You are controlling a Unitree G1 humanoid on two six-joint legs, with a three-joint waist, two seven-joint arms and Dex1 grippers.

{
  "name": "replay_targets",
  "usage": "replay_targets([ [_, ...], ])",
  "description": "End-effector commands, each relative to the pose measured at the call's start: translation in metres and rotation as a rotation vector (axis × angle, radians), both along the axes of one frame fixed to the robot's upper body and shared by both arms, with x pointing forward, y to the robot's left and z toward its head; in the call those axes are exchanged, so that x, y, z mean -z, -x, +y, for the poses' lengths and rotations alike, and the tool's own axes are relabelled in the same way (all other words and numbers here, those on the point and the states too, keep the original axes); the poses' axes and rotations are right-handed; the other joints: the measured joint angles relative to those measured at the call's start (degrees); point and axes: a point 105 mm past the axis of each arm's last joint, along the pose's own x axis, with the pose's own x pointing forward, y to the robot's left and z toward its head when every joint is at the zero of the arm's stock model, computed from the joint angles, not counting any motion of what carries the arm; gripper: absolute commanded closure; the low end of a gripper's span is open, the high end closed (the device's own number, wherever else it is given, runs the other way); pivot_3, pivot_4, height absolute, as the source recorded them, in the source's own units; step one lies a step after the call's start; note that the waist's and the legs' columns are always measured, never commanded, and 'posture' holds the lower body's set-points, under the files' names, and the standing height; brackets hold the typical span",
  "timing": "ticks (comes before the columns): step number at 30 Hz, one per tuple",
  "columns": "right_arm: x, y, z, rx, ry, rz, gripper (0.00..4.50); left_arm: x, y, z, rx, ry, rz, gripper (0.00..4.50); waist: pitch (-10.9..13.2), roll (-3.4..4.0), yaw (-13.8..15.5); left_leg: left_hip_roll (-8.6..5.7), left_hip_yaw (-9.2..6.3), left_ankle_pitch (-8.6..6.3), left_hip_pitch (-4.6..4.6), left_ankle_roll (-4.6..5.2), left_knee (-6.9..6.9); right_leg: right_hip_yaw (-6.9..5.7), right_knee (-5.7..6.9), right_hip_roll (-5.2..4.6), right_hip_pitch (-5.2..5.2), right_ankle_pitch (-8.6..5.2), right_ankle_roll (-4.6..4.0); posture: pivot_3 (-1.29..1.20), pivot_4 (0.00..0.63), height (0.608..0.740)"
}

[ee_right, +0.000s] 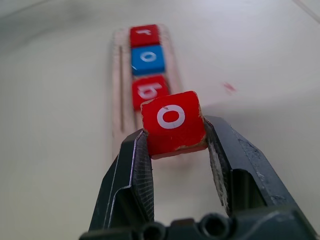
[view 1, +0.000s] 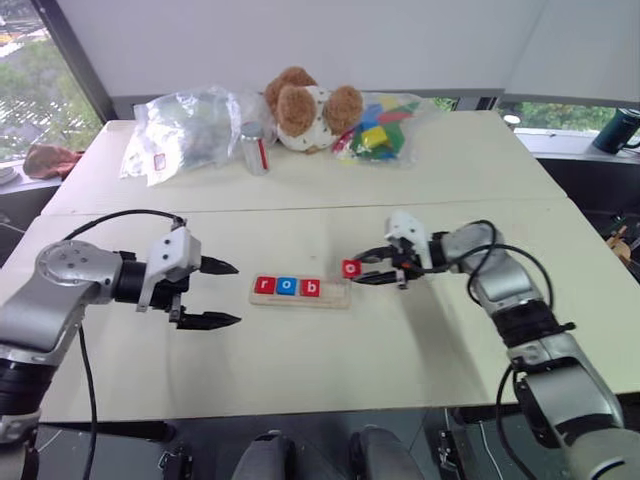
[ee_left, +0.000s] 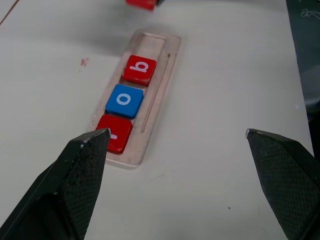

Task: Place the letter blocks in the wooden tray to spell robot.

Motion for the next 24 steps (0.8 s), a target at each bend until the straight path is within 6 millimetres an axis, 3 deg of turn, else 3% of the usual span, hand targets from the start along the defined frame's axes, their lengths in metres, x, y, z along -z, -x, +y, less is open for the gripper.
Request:
replay_targets([
  [1,-0.011,-0.006,0.014,0.040,0.020,-0.031,3.38,-0.005,0.002,-0.001,0.002,0.004,-0.038,0.00,0.0,0.00,0.0,-0.04,0.00,0.01,-0.02,-0.01,0.02,0.00,0.01,-0.05,-0.01,0.00,0.00,0.00,0.150,0.740],
  [7,-0.006,0.000,0.022,0.017,0.085,-0.027,3.38,-0.003,0.003,-0.003,-0.011,0.016,-0.040,0.00,0.0,0.00,-0.2,-0.06,0.00,0.02,-0.02,-0.03,0.00,-0.02,0.00,-0.08,-0.04,0.00,0.00,0.00,0.150,0.740],
  [13,0.001,0.003,0.017,0.012,0.129,-0.017,3.38,-0.002,0.003,-0.005,-0.020,0.030,-0.043,0.00,0.0,0.00,-0.3,-0.06,0.01,0.00,-0.02,0.01,-0.01,-0.03,0.01,-0.08,-0.05,0.00,0.00,0.00,0.150,0.740],
  [24,0.014,-0.001,0.022,0.019,0.146,0.003,3.38,-0.003,-0.001,-0.006,-0.039,0.047,-0.060,0.00,0.0,0.00,-0.4,-0.06,0.01,0.00,-0.02,0.01,-0.01,-0.03,0.02,-0.06,-0.05,0.00,0.00,0.00,0.150,0.740],
])
